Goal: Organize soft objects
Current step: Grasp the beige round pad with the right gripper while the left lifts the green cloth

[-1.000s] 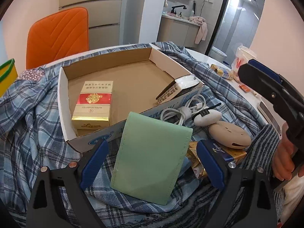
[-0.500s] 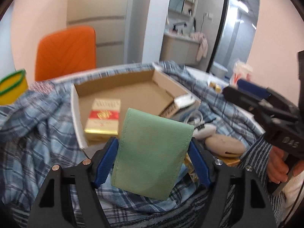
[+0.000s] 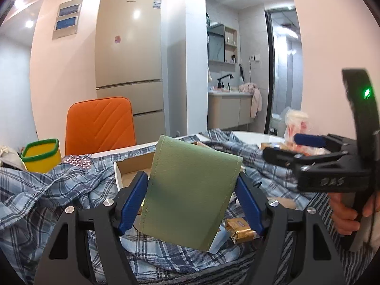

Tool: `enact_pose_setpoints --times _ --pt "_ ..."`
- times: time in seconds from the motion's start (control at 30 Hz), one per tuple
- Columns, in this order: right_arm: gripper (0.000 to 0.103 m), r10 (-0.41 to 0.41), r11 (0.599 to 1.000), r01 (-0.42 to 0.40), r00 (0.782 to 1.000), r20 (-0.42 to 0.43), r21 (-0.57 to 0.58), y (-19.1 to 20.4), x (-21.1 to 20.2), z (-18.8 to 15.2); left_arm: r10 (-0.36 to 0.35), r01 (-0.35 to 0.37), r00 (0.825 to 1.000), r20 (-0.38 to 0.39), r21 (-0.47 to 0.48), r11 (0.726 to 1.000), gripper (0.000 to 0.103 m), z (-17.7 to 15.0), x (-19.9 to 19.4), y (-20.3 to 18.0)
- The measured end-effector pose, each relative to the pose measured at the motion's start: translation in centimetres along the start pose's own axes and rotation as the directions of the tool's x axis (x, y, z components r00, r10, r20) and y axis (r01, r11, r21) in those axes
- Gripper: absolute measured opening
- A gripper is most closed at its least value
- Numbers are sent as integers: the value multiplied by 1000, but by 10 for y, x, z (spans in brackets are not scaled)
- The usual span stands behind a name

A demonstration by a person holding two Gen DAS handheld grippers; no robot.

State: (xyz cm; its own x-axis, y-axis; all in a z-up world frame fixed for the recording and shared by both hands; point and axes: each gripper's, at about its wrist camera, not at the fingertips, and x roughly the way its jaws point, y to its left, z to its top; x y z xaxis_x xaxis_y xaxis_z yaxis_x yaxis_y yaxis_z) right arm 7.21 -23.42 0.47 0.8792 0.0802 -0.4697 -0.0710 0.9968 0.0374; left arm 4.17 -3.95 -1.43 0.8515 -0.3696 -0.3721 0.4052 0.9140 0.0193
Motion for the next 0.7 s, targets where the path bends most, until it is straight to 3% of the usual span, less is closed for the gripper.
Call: enact_pose_setpoints --times 0.27,0.43,0.7 --pt "101 -9 993 33 979 -206 117 -25 27 -16 32 -33 999 -23 -6 999 73 -3 4 -1" --pt "101 78 986 -21 935 -346 166 -28 52 -30 65 -64 997 -27 34 997 73 -4 5 -10" --pt "101 54 992 3 889 -455 122 -16 69 -45 79 -75 994 -80 57 996 73 -7 16 -14"
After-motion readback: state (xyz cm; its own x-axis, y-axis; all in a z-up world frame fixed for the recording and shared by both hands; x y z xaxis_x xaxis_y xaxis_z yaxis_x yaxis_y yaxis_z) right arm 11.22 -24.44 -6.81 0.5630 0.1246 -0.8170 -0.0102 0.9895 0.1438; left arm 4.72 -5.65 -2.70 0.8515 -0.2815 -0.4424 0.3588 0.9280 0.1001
